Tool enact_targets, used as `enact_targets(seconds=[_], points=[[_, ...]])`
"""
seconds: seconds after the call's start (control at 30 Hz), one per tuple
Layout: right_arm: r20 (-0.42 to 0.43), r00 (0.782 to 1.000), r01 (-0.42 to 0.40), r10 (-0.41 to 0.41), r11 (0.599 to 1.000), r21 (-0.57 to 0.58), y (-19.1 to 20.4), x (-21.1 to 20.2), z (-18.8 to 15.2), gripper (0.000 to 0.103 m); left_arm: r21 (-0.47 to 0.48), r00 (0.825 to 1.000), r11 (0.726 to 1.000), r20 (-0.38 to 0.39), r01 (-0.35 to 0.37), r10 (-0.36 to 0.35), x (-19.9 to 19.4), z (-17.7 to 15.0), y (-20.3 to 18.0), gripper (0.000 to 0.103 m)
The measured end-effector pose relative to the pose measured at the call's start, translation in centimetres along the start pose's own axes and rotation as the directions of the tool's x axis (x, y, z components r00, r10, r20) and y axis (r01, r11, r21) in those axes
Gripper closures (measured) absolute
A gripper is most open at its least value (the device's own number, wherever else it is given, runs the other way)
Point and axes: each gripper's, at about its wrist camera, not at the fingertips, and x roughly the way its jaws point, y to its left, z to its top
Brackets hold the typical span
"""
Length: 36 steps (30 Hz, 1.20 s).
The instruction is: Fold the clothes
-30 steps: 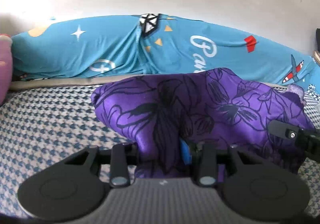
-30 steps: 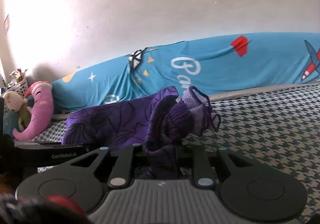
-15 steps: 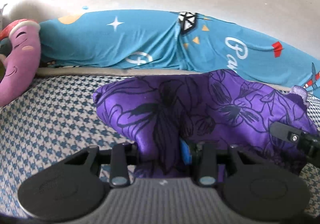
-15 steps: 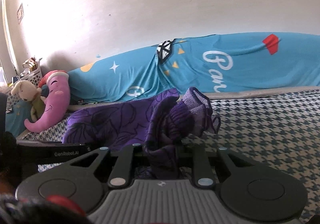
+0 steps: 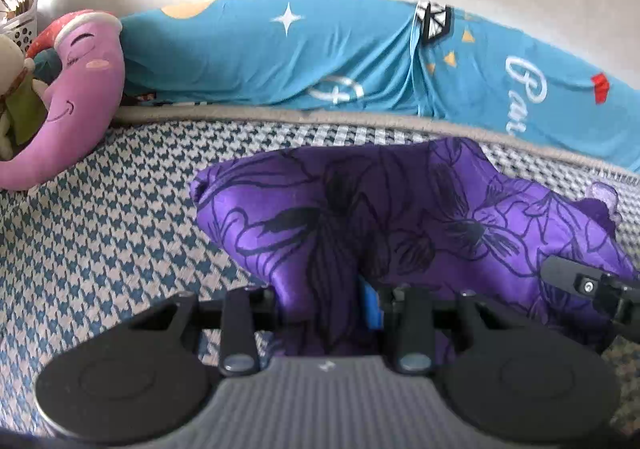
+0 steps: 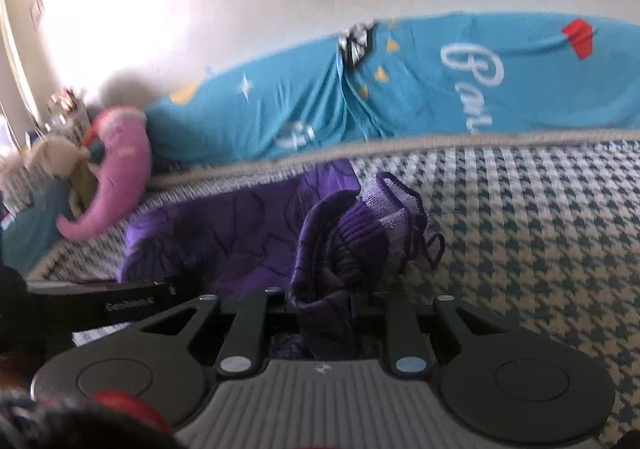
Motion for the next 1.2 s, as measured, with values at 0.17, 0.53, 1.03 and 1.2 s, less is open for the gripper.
enact_targets(seconds=[0.17, 0.53, 1.03, 1.2], points=[[-0.092, 0.993, 0.078, -0.071, 0.995, 0.066, -1.5, 1.2, -0.4, 0.076, -0.03, 0.998, 0.998, -0.04, 0.051, -0.052, 1.3, -0.2, 1.4, 0.059], [-0.115, 0.993, 0.037, -0.014, 0.979, 0.201, -5.4, 0.5, -0.4, 0.048, -0.192, 0.976, 0.964, -0.074, 0.186, -0.203, 2.1, -0.1, 6.1, 0.039], [-0.154, 0.988, 0.017, 0.022, 0.968, 0.249, -6.7, 2.1, -1.3, 0.04, -0.282, 0.962, 0.93, -0.071, 0.234, -0.263, 3.6, -0.3, 8.4, 0.016], [-0.151, 0.988, 0.016, 0.022, 0.969, 0.248, -6.5, 2.6, -1.3, 0.038, -0.305, 0.958, 0.922, -0.084, 0.237, -0.273, 4.3, -0.2, 8.5, 0.014]])
